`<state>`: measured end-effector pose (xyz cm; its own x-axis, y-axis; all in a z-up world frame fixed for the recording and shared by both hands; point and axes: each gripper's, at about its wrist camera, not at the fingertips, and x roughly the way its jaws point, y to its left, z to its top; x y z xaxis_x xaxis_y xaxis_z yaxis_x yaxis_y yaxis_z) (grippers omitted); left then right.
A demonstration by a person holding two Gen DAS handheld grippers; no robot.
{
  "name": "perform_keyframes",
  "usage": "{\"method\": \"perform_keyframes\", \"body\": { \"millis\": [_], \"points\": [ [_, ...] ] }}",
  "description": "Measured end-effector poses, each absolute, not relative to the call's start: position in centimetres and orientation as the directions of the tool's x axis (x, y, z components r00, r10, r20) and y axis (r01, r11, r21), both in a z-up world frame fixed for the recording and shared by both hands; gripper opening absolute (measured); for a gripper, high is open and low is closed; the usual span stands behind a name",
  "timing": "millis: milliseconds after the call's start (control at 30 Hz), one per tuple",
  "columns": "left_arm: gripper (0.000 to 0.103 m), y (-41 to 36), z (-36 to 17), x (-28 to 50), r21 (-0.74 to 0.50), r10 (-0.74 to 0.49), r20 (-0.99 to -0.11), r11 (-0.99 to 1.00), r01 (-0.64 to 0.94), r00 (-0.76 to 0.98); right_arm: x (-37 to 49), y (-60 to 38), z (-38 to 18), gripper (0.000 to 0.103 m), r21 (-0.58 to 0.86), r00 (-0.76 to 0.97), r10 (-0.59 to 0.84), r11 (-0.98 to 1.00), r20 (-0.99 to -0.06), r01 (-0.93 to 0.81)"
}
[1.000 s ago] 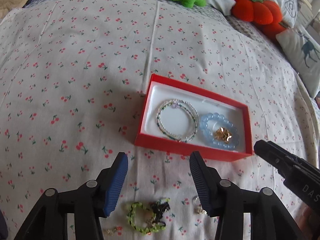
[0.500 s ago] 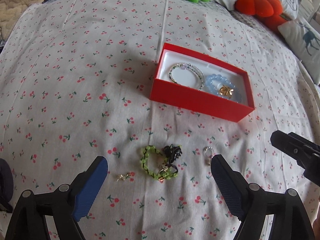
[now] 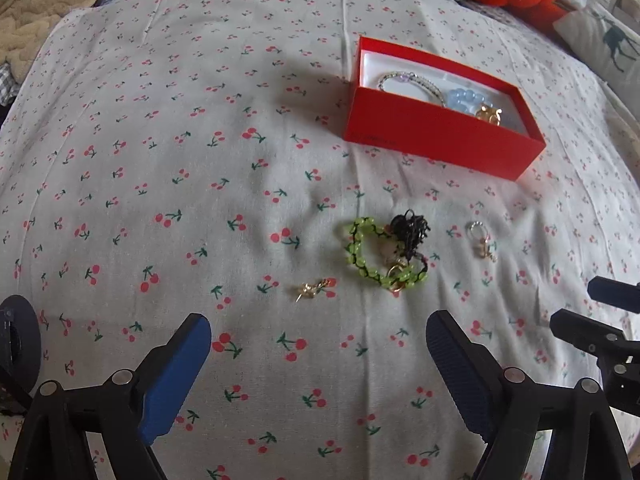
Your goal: Organize jewelry
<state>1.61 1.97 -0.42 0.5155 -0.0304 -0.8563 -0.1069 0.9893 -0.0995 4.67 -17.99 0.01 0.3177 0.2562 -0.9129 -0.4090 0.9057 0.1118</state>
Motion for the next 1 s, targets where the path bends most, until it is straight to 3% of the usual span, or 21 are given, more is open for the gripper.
{"method": "perform_keyframes", "body": {
  "millis": [300,467,567,633,733,900,1000],
  "points": [
    [0.091,2.3,-3.3,1.3,-0.042,-0.017,-0.84,0.999,-0.034,0.542,3.9,-16.4,-2.9,0.064,0.01,0.306,0.178,0.878,-0.935,-0.478],
    [0.088,3.7,-2.4,2.7,-0.144,-0.073,-0.804,0.987,-0.074,0.59,4.4,-16.3,-2.9,0.067,0.014,0.311,0.179,0.884,-0.933,-0.467],
    [0.073,4.1,-2.2,3.9,-0.234,-0.14,-0.798,0.968,-0.087,0.587,5.0,-16.4,-2.9,0.067,0.023,0.309,0.178,0.895,-0.934,-0.445],
    [0.053,3.9,-2.4,4.8,-0.271,-0.175,-0.801,0.959,-0.086,0.572,5.4,-16.4,-2.9,0.067,0.024,0.311,0.175,0.9,-0.934,-0.435],
    [0.032,3.5,-3.1,5.9,-0.321,-0.222,-0.812,0.942,-0.095,0.539,6.0,-16.5,-2.9,0.067,0.027,0.308,0.17,0.908,-0.936,-0.418],
    [0.01,2.4,-4.3,6.9,-0.336,-0.247,-0.837,0.936,-0.103,0.489,6.4,-16.7,-2.8,0.067,0.044,0.307,0.175,0.92,-0.936,-0.388],
    [0.004,2.2,-4.6,7.2,-0.341,-0.248,-0.843,0.933,-0.116,0.478,6.8,-16.8,-2.5,0.067,0.055,0.31,0.181,0.926,-0.933,-0.373]
  ]
}}
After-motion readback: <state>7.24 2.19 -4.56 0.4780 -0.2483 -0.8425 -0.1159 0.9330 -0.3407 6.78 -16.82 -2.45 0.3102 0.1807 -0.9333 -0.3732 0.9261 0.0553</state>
